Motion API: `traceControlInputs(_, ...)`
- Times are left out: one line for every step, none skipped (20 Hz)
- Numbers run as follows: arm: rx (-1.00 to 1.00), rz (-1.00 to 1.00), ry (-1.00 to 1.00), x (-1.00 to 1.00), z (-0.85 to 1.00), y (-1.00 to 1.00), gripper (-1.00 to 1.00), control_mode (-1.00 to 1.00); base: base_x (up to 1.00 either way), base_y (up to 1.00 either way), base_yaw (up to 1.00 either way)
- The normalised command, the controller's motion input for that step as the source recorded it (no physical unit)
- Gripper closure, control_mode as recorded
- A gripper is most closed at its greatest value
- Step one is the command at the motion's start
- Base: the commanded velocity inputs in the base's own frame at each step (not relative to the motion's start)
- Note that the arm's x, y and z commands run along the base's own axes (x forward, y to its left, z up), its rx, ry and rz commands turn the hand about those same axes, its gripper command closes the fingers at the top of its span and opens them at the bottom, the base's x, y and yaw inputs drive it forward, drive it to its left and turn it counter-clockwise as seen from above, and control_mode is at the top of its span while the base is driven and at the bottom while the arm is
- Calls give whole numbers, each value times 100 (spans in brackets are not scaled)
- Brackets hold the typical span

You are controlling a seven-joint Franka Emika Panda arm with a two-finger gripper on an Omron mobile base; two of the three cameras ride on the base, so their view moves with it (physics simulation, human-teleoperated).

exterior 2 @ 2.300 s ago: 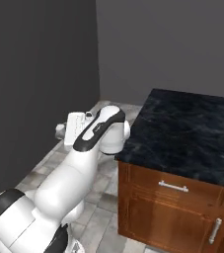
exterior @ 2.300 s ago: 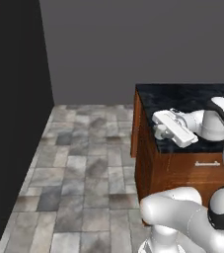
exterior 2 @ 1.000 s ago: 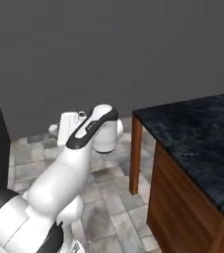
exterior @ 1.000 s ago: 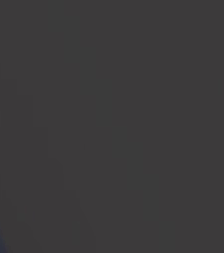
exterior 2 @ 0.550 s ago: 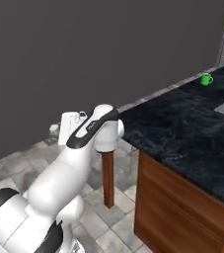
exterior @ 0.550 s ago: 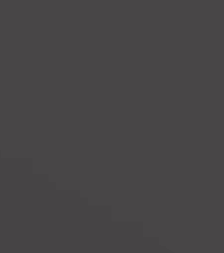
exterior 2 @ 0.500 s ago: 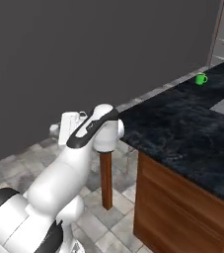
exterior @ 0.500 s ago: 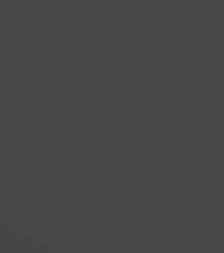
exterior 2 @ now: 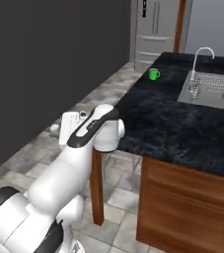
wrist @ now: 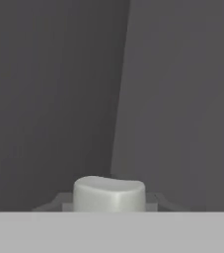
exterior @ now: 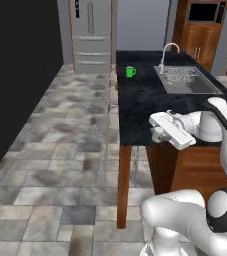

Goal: Pick up the marshmallow and place it in the cup of hot chocolate on the dining counter.

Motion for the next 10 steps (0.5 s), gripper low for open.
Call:
traceControlInputs(0, 0, 0, 0, 0, 0, 100, 100, 50, 100, -57)
traceControlInputs(0, 0, 0, 0, 0, 0, 100, 100, 22, 100, -48)
traceControlInputs(0, 0, 0, 0, 0, 0, 100, 100, 9, 100, -41)
traceControlInputs(0, 0, 0, 0, 0, 0, 100, 100, 7, 100, -42)
traceControlInputs(0, 0, 0, 0, 0, 0, 100, 100, 5, 100, -42)
traceControlInputs(0, 0, 0, 0, 0, 0, 100, 100, 4, 100, -44)
traceControlInputs(0, 0, 0, 0, 0, 0, 100, 100, 1, 100, -44)
traceControlInputs(0, 0, 0, 0, 0, 0, 100, 100, 1, 100, -44)
traceControlInputs(0, 0, 0, 0, 0, 0, 100, 100, 4, 100, -46)
traceControlInputs(0, 0, 0, 0, 0, 0, 100, 100, 9, 100, -50)
